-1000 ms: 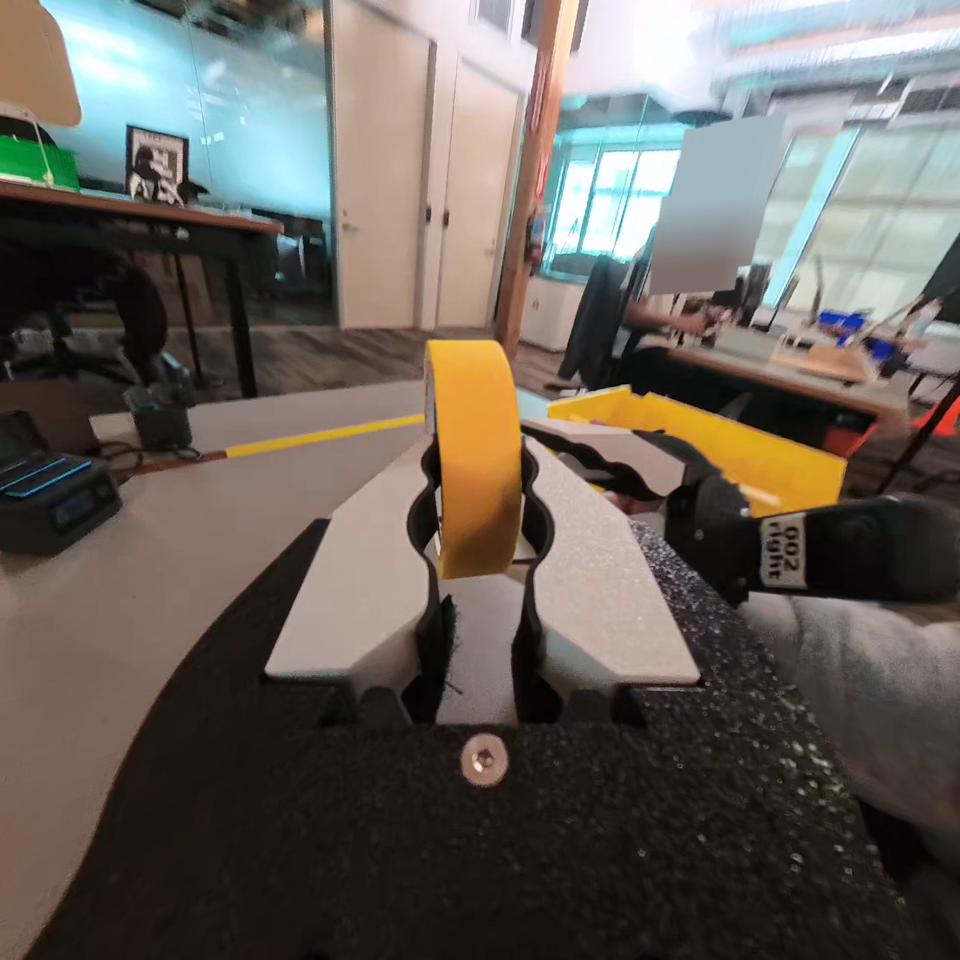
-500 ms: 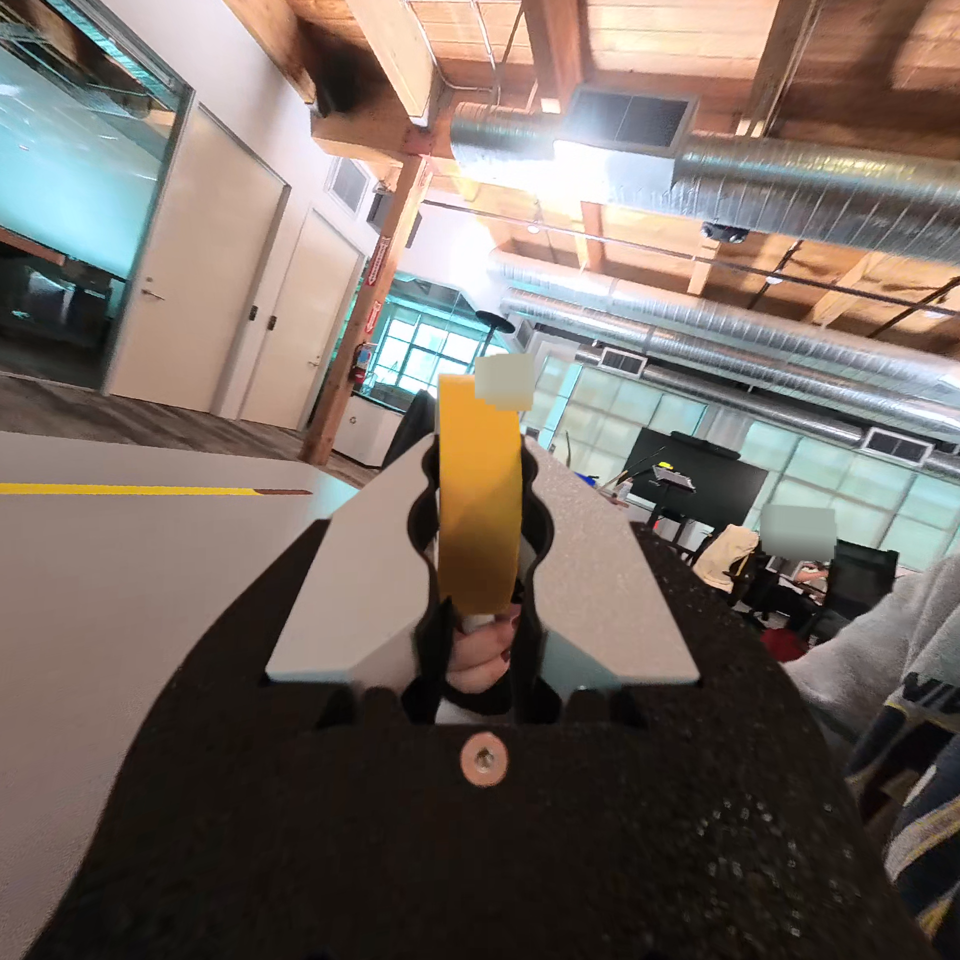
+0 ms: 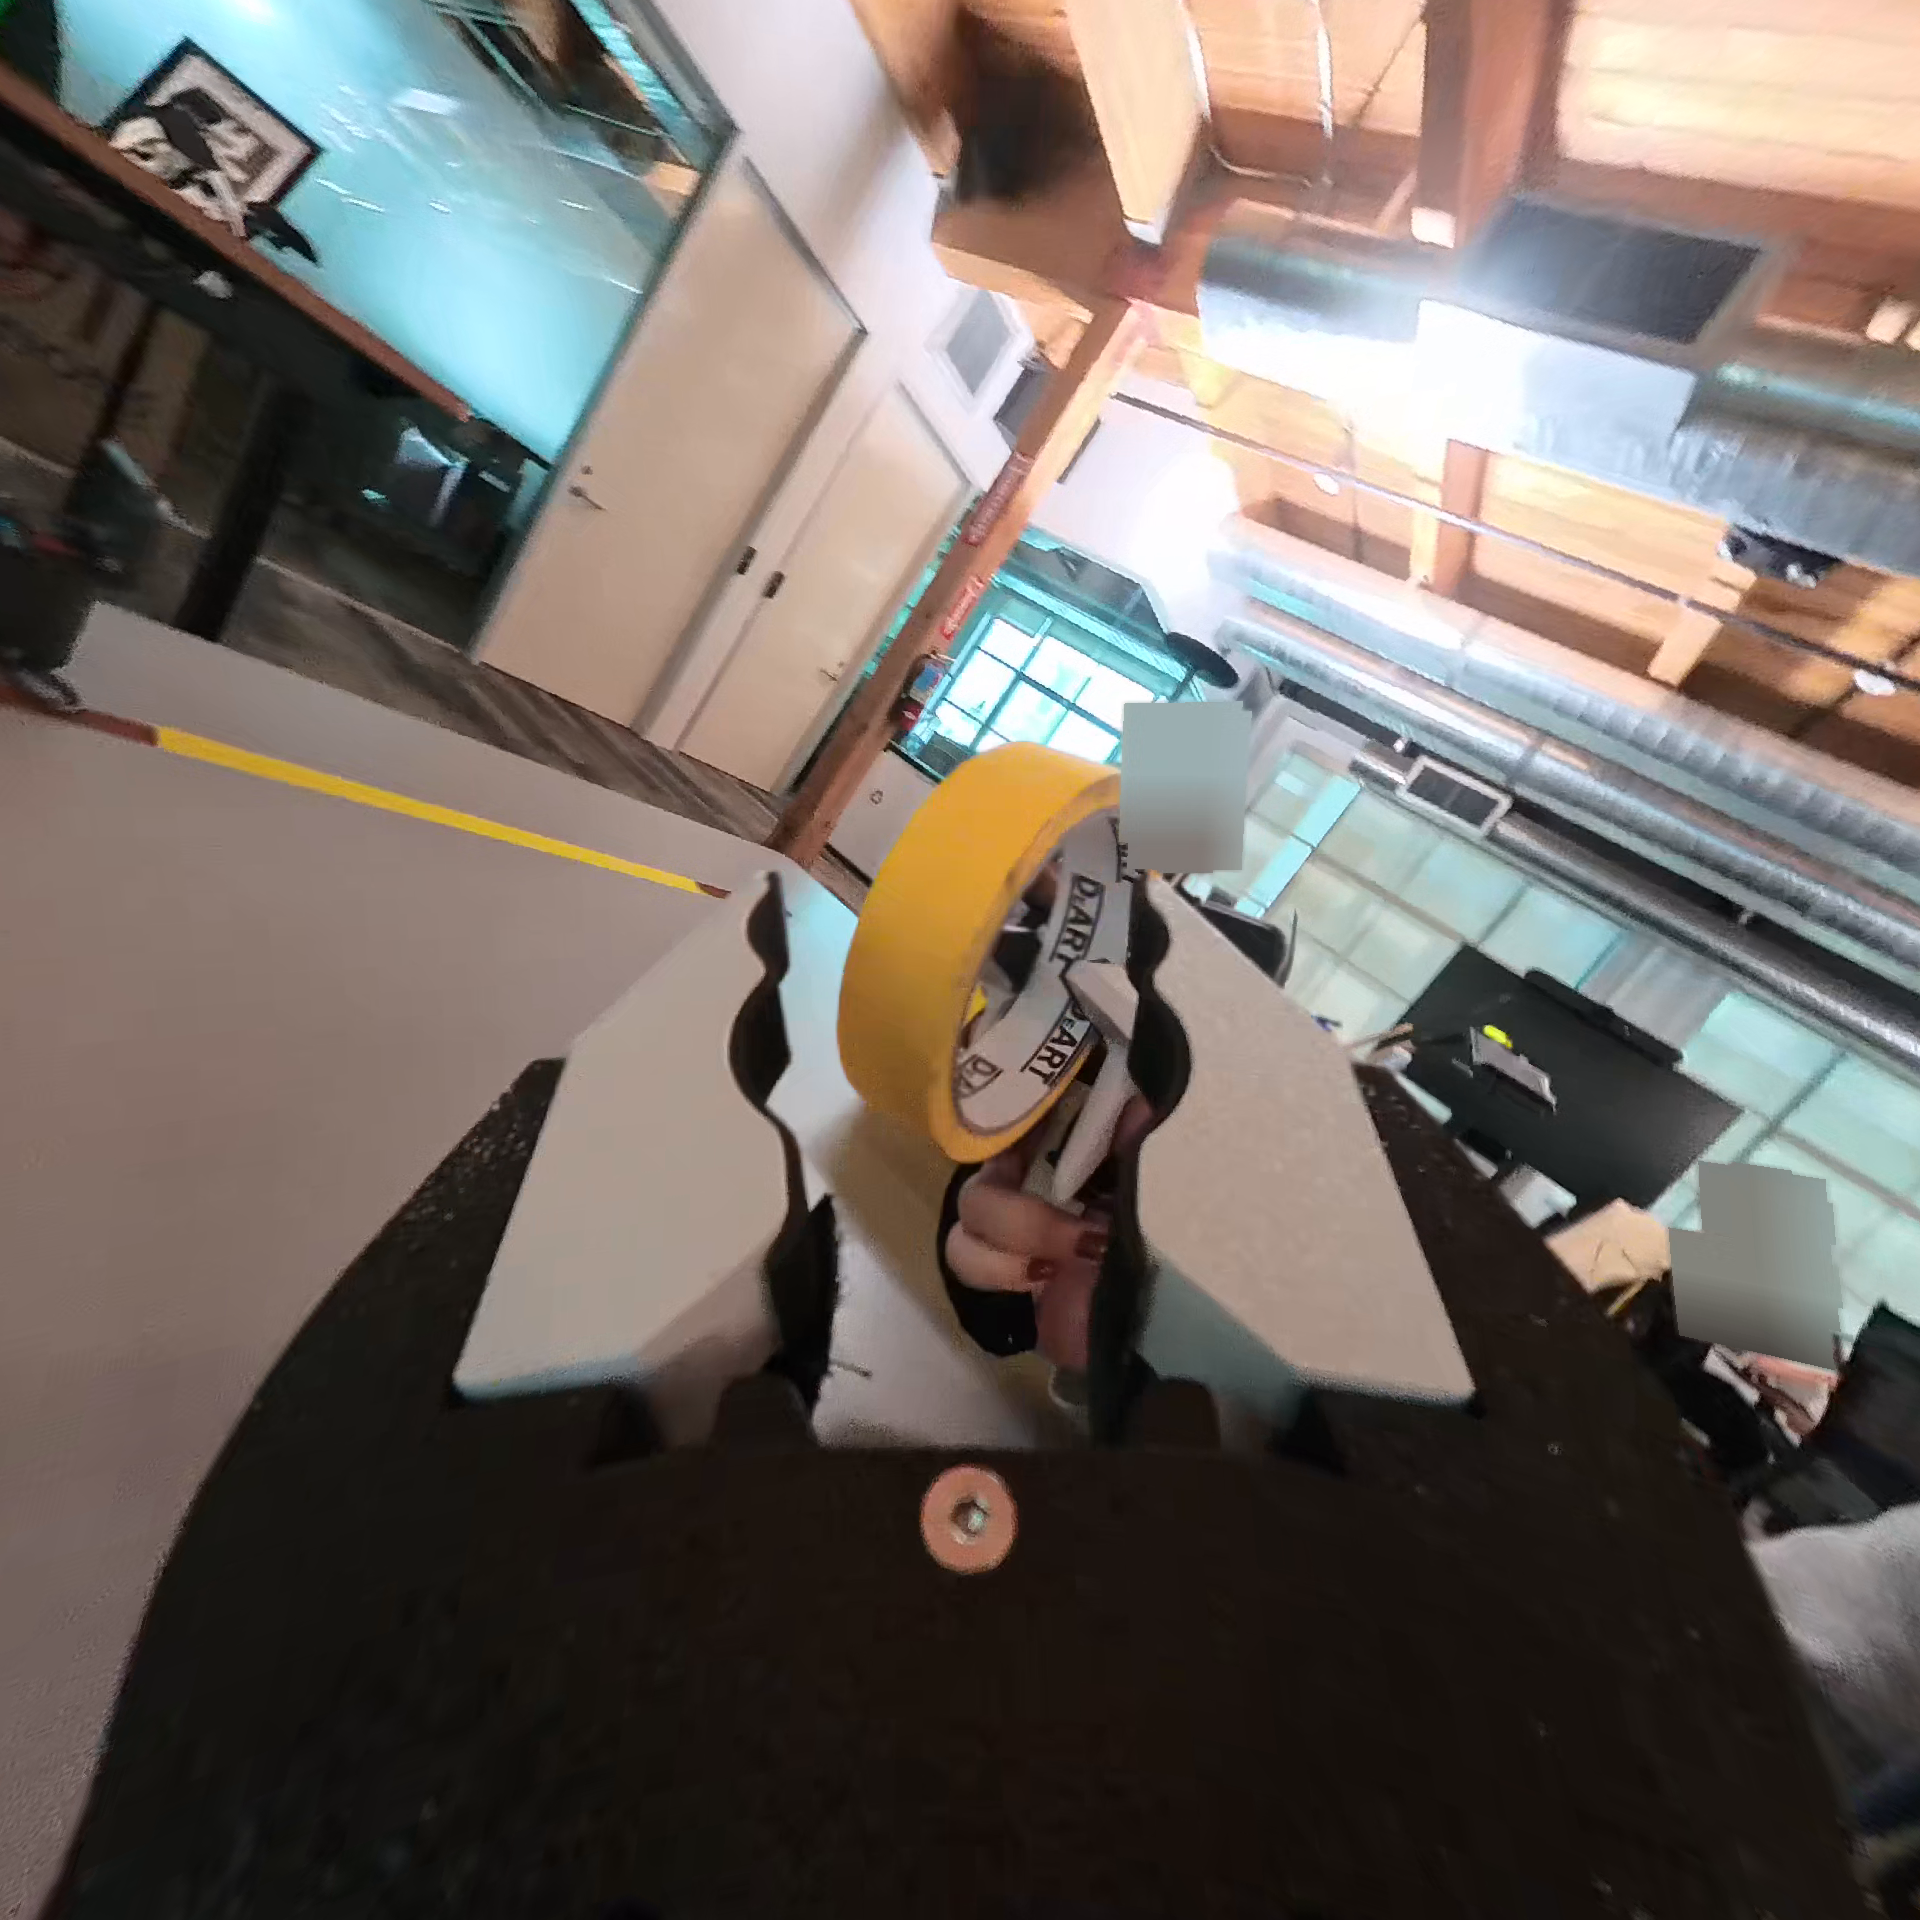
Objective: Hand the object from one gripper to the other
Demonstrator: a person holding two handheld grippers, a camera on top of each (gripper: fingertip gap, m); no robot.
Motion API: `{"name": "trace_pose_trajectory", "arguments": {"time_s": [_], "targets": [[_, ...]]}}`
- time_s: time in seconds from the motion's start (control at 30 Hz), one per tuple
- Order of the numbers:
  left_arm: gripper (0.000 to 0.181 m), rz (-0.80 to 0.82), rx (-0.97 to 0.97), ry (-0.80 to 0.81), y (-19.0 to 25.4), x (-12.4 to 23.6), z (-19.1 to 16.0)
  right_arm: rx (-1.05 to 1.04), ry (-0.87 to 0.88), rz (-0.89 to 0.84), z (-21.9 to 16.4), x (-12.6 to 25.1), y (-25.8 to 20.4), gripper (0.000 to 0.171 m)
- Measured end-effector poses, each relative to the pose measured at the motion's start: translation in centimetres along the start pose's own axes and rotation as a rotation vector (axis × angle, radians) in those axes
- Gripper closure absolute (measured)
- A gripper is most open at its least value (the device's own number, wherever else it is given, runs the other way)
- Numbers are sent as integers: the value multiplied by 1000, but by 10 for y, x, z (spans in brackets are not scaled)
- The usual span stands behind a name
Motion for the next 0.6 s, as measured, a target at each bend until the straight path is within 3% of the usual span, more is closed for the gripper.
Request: {"name": "trace_pose_trajectory", "arguments": {"time_s": [0.17,0.37,0.5,0.6], "targets": [[128,-68,125,-7,7,2,-4,538,-70,-135,4,2,1,149],[136,-240,329,1,27,-4,-6,1195,-121,-79,-8,-6,-27,149],[147,-348,534,34,30,0,-6,1439,-90,-52,-6,-5,-39,148],[156,-442,732,62,30,3,-6,1506,-79,-33,-7,-5,-44,148]]}}
Point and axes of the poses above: each gripper's, where its closed fingertips meet, x back along the fingers, z out of its top, y = z × x across the jaws, the point moved 5 cm from there along x, back along the fingers, and after that the axes turned 14 degrees about y, right-handed, at the moved point
